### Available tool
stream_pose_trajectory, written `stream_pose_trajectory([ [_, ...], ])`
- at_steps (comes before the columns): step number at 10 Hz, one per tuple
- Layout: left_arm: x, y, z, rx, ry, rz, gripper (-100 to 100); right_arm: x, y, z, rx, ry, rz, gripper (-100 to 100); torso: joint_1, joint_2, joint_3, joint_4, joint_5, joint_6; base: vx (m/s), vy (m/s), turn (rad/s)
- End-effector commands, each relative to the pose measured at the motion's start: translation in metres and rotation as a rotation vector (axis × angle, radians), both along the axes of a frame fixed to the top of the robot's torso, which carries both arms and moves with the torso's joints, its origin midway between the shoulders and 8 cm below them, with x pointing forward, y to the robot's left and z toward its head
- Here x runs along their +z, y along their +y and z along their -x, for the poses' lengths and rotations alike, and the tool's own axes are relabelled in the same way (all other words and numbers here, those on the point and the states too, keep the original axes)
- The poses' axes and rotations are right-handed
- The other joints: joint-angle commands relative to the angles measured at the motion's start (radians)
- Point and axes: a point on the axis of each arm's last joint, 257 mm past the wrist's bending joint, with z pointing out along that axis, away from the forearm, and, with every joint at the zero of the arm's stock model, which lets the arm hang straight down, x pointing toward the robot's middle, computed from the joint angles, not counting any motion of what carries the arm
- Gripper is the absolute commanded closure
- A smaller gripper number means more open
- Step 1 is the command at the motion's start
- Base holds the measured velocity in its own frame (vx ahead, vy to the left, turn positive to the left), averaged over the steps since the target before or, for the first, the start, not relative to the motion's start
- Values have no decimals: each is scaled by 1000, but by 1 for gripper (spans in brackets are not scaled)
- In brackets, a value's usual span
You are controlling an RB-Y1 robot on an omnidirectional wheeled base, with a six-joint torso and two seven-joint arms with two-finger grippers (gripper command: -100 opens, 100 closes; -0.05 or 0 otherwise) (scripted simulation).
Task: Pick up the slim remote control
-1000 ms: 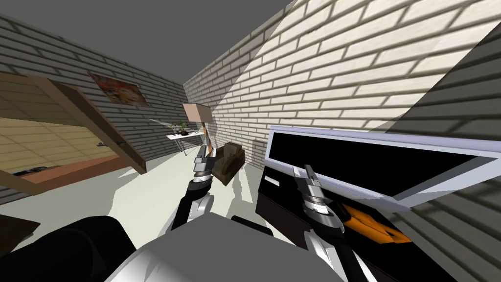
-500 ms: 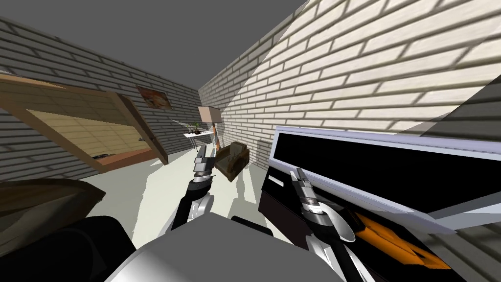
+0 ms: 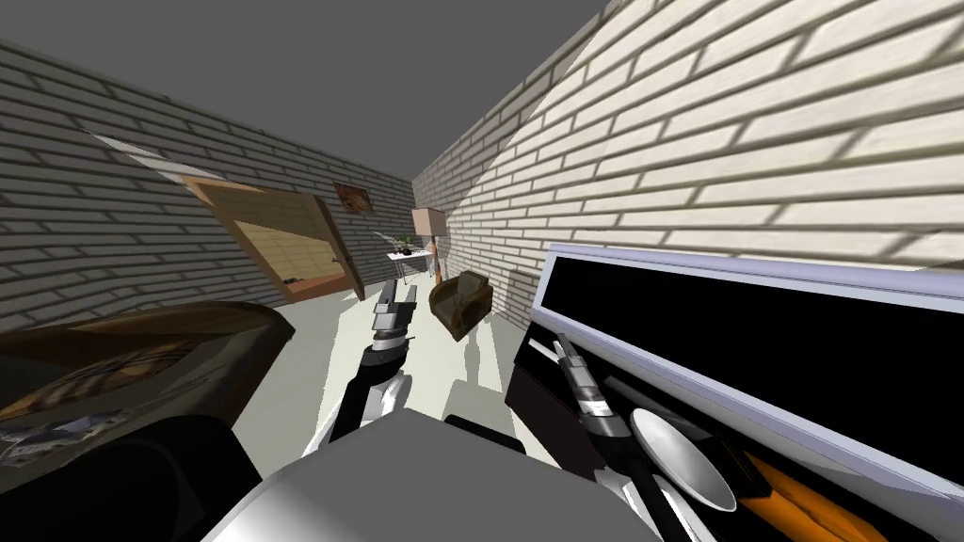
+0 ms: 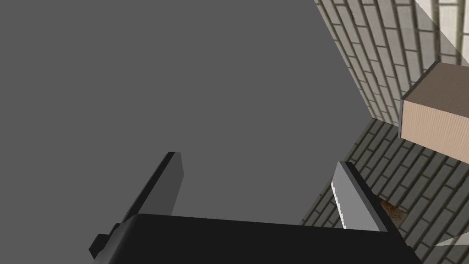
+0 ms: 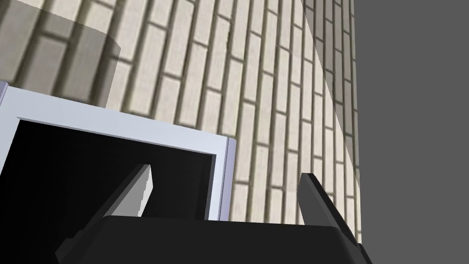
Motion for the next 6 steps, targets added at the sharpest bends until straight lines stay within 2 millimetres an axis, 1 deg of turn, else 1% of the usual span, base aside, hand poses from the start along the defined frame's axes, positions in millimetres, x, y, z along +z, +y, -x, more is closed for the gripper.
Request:
stream_pose_trajectory([
  [1, 0, 0, 0, 0, 0, 0, 0, -27, -4, 1, 8, 52, 65, -100, 0, 0, 0, 0, 0, 0, -61, 15, 365],
  [2, 0, 0, 0, 0, 0, 0, 0, -35, -7, 1, 2, 70, 68, -100, 1, -1, -1, 0, 0, -1, -54, 12, 166],
  [3, 0, 0, 0, 0, 0, 0, 0, -50, -6, 3, 18, 96, 123, -100, 0, -2, -1, 0, 0, 0, -66, 23, 276],
  [4, 0, 0, 0, 0, 0, 0, 0, -64, -12, 3, 8, 125, 128, -100, 1, -1, -1, 0, 0, -1, -54, 9, 195],
  [5, 0, 0, 0, 0, 0, 0, 0, -66, -12, 3, 7, 128, 128, -100, 0, -2, -1, 0, 0, 0, -23, -3, 0],
  [6, 0, 0, 0, 0, 0, 0, 0, -80, -11, 6, 26, 153, 184, -100, -1, -3, -2, -1, 0, 0, -33, 7, 318],
])
